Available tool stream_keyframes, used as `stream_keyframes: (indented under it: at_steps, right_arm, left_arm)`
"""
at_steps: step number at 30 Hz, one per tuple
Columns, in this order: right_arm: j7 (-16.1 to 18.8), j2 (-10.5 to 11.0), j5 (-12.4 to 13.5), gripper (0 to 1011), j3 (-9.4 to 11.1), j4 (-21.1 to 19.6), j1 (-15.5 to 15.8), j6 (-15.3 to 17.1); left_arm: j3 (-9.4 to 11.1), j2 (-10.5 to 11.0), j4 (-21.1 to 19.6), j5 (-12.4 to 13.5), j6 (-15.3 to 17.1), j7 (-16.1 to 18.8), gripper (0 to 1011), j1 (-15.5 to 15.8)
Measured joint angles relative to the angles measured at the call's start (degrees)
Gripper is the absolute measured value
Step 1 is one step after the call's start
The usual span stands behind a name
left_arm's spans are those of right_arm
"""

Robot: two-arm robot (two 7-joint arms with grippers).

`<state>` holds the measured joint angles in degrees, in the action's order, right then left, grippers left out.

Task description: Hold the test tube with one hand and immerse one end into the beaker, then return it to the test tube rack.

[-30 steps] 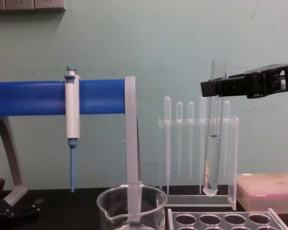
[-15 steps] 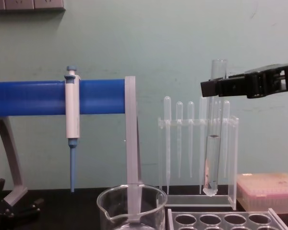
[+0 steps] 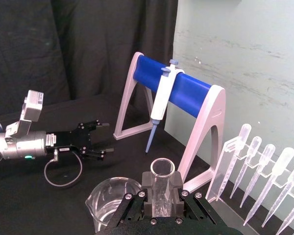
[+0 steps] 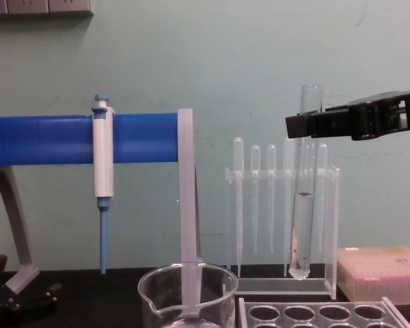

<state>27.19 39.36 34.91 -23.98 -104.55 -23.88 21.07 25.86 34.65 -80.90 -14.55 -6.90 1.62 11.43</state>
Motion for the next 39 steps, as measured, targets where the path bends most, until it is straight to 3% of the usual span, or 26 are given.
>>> stream_keyframes:
  at_steps: [39]
  right_arm:
    - [0.0,0.0,0.0,227,0.0,0.0,0.0,0.0]
  left_arm:
    - [0.0,0.0,0.0,0.0,0.0,0.0,1000,0.0]
